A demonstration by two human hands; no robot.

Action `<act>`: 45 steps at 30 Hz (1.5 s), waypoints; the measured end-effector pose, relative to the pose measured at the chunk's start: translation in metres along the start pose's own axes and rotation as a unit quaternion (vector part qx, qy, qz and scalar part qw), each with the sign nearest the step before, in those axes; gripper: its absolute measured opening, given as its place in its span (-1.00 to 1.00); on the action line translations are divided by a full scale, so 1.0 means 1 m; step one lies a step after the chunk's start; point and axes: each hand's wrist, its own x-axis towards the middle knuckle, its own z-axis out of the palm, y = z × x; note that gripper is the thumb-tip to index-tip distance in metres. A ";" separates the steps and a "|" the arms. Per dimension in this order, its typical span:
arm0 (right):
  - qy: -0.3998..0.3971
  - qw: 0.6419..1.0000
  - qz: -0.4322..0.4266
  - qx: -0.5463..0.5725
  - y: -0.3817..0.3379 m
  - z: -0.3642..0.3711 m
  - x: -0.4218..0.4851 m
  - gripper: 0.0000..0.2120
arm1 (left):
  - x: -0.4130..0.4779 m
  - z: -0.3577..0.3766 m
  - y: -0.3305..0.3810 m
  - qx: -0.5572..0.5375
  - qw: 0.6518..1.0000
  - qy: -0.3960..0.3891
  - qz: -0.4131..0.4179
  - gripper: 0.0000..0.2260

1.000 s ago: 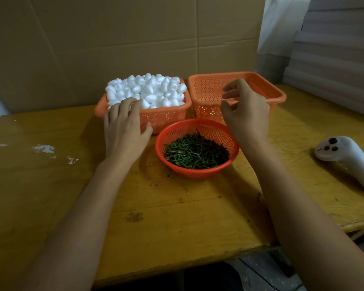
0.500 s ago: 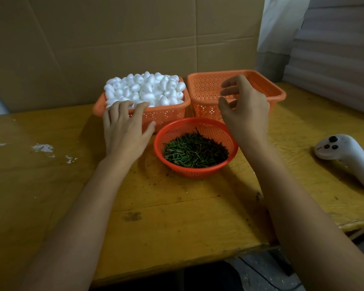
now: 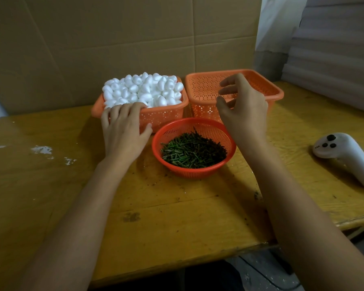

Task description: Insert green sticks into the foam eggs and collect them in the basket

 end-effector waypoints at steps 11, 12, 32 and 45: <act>-0.004 1.000 0.003 0.004 -0.002 0.000 0.000 -0.77 | 0.002 -0.002 0.001 -0.005 1.000 -0.029 0.005 -0.57; -0.004 1.000 0.003 0.003 -0.002 0.000 0.000 -0.77 | 0.002 -0.002 0.001 -0.007 1.000 -0.030 0.004 -0.58; 0.003 1.000 0.005 0.013 -0.004 -0.002 0.001 -0.78 | 0.006 -0.002 0.007 -0.041 0.998 -0.050 -0.006 -0.67; 0.006 1.000 0.004 0.013 -0.003 0.001 0.002 -0.77 | 0.007 -0.005 0.011 -0.116 0.993 -0.028 -0.026 -0.63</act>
